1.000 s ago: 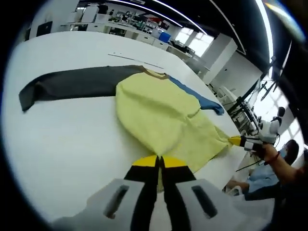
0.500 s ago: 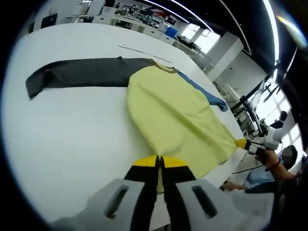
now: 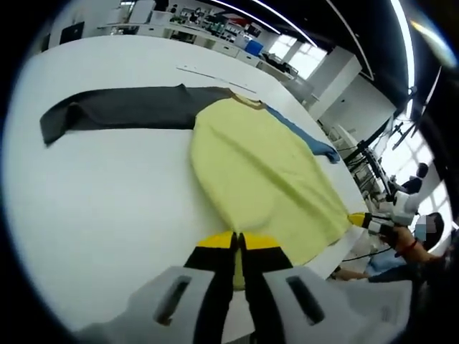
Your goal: Fold the garment on the visible template until the final outline fits inside the template.
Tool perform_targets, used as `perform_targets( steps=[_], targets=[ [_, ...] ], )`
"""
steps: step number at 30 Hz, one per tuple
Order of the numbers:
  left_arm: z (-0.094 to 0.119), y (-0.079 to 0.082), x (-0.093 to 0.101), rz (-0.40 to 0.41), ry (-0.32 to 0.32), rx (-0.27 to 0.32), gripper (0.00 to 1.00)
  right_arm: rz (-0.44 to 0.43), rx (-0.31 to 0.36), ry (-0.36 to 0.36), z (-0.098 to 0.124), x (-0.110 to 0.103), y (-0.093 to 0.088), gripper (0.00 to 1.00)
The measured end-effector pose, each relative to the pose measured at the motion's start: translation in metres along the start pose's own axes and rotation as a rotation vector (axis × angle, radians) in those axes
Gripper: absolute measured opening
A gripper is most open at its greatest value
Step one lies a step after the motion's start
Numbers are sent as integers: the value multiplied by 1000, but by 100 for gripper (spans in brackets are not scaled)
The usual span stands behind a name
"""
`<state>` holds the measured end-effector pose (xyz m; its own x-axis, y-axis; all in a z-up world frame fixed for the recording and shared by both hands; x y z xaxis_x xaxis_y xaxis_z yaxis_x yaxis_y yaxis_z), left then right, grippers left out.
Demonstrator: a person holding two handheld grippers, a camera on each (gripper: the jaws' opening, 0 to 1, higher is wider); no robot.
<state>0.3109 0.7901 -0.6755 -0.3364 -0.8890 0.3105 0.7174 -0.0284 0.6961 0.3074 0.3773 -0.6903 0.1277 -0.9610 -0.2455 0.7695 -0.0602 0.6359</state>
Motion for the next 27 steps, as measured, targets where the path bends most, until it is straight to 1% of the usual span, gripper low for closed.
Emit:
perform_targets(
  steps=[1,3,6,9,12,13,15,17,19,20,23,25,27],
  targets=[
    [1,0,1,-2,-13,3,1,19,-1,19,0,-1,1,0],
    [3,0,3,-14,-24,11,4,25,7,15,1,-2,3,0],
    [7,-2,3,-62,-33,16,8,38,4,7,1,0,6,7],
    [9,-6,2,-104,-24,-7,9,37,-4,16,0,1,8,10],
    [8,-11,1,-143,-22,-35,14,34,-20,21,-1,4,9,13],
    [7,-13,2,-161,-38,-47,15,30,-31,30,-2,4,9,13],
    [6,-16,4,-177,-67,-55,19,24,-52,32,-4,4,9,13],
    [5,-20,4,-183,-73,-81,18,21,-64,35,-5,5,9,13],
    [4,-23,2,-184,-56,-115,15,23,-70,32,-5,4,9,12],
    [4,-25,1,-182,-36,-132,15,23,-72,33,-6,4,9,12],
    [6,-27,-1,-175,11,-134,15,24,-85,27,-7,4,8,12],
    [8,-28,-2,-194,37,-131,15,22,-93,19,-8,4,8,11],
    [8,-30,0,-229,58,-146,17,10,-102,20,-9,6,6,11]
  ],
)
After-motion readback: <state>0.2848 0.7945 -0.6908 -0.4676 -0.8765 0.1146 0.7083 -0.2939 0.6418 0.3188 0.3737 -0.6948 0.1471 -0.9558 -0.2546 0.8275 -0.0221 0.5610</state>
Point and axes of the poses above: the point that each gripper's makers call its tool centre point, and the gripper's own axes: z roughly backward along the fingers, x roughly to its right, y roughly out of its top, the point moved 10 cm from there along z, roughly backward along the fingers, and after that the axes turned 14 degrees about -z, right-handed, at the moved point
